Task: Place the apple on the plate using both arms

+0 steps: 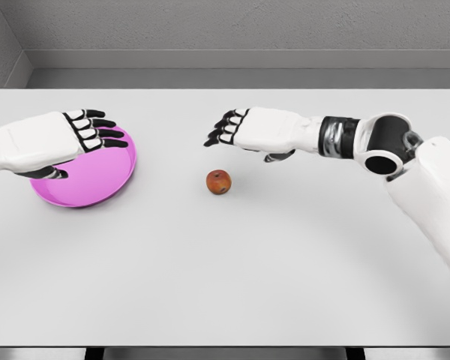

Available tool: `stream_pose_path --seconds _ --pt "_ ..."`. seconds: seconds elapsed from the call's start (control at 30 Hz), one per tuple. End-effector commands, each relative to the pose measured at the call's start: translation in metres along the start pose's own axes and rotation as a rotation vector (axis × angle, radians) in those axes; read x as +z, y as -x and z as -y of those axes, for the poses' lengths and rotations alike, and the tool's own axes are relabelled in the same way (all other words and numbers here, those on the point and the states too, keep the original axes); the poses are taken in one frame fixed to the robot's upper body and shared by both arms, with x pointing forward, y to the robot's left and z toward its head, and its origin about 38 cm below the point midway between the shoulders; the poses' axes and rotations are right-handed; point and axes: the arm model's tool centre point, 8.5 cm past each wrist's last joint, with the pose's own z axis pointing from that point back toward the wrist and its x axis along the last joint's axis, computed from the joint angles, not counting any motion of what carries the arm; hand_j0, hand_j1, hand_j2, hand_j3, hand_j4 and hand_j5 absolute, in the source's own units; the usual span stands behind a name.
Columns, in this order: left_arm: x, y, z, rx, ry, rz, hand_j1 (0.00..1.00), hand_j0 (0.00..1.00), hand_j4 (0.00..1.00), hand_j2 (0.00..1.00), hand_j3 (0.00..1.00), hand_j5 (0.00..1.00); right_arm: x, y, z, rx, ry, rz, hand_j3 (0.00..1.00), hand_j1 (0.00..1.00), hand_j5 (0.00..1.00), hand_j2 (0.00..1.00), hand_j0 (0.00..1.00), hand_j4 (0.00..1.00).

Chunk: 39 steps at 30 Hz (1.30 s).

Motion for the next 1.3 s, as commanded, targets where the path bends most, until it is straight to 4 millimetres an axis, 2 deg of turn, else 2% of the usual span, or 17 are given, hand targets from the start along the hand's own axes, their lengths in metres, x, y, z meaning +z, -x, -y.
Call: stream_pose_path --seconds 0.0,0.07,0.13,0.17,0.27,0.37,0.43,0.47,0.53,0.57,0.63,0.8,0.83,0.9,1.03,1.27 --pt "-0.011 -0.005 0.002 0.018 -0.025 0.019 1.0 1.0 1.0 1.0 1.0 1.0 0.064 0.029 0.032 0.032 0.101 -0.121 1.0 1.0 1.0 1.0 1.0 1.0" --pt "-0.02 -0.009 0.001 0.016 -0.043 0.034 1.0 1.0 1.0 1.0 1.0 1.0 0.114 0.044 0.027 -0.035 0.182 -0.209 1.0 1.0 1.0 1.0 1.0 1.0" --pt "-0.037 -0.016 0.003 -0.024 -0.048 0.051 1.0 1.0 1.0 1.0 1.0 1.0 0.166 0.053 0.006 -0.163 0.302 -0.299 1.0 1.0 1.0 1.0 1.0 1.0" --pt "-0.047 -0.021 0.006 -0.036 -0.052 0.067 1.0 1.0 1.0 1.0 1.0 1.0 0.182 0.055 -0.004 -0.205 0.337 -0.328 1.0 1.0 1.0 1.0 1.0 1.0" --pt "-0.081 -0.038 0.007 -0.066 -0.026 0.13 1.0 1.0 1.0 1.0 1.0 1.0 0.205 0.046 -0.044 -0.341 0.374 -0.351 1.0 1.0 1.0 1.0 1.0 1.0" --pt "-0.104 -0.049 0.006 -0.063 -0.025 0.177 1.0 1.0 1.0 1.0 1.0 1.0 0.225 0.047 -0.077 -0.446 0.394 -0.409 1.0 1.0 1.0 1.0 1.0 1.0" --pt "-0.119 -0.056 0.008 -0.068 0.005 0.215 1.0 1.0 1.0 1.0 1.0 1.0 0.228 0.047 -0.096 -0.494 0.371 -0.428 1.0 1.0 1.0 1.0 1.0 1.0" --pt "-0.129 -0.057 0.007 -0.061 -0.002 0.223 1.0 1.0 1.0 1.0 1.0 1.0 0.233 0.046 -0.099 -0.497 0.374 -0.442 1.0 1.0 1.0 1.0 1.0 1.0" --pt "-0.142 -0.052 0.006 -0.053 0.003 0.224 1.0 1.0 1.0 1.0 1.0 1.0 0.234 0.042 -0.112 -0.528 0.36 -0.45 1.0 1.0 1.0 1.0 1.0 1.0" --pt "-0.148 -0.049 0.006 -0.055 0.015 0.227 1.0 1.0 1.0 1.0 1.0 1.0 0.244 0.042 -0.116 -0.538 0.368 -0.477 1.0 1.0 1.0 1.0 1.0 1.0" --pt "-0.156 -0.05 0.003 -0.05 0.007 0.233 1.0 1.0 1.0 1.0 1.0 1.0 0.245 0.041 -0.117 -0.543 0.381 -0.479 1.0 1.0 1.0 1.0 1.0 1.0" --pt "-0.16 -0.045 0.0 -0.044 0.01 0.232 1.0 1.0 1.0 1.0 1.0 1.0 0.25 0.039 -0.122 -0.552 0.376 -0.493 1.0 1.0 1.0 1.0 1.0 1.0" --pt "-0.173 -0.049 -0.001 -0.028 0.002 0.247 1.0 1.0 1.0 1.0 1.0 1.0 0.25 0.039 -0.122 -0.551 0.377 -0.493 1.0 1.0 1.0 1.0 1.0 1.0" --pt "-0.179 -0.043 0.005 -0.014 0.022 0.236 1.0 1.0 1.0 1.0 1.0 1.0 0.249 0.039 -0.121 -0.548 0.377 -0.49 1.0 1.0 1.0 1.0 1.0 1.0" --pt "-0.203 -0.048 0.005 -0.004 0.036 0.26 1.0 1.0 1.0 1.0 1.0 1.0 0.248 0.038 -0.12 -0.546 0.379 -0.486 1.0 1.0 1.0 1.0 1.0 1.0" --pt "-0.22 -0.044 0.014 0.048 0.054 0.25 1.0 1.0 1.0 1.0 1.0 1.0 0.248 0.038 -0.119 -0.545 0.381 -0.484 1.0 1.0 1.0 1.0 1.0 1.0"
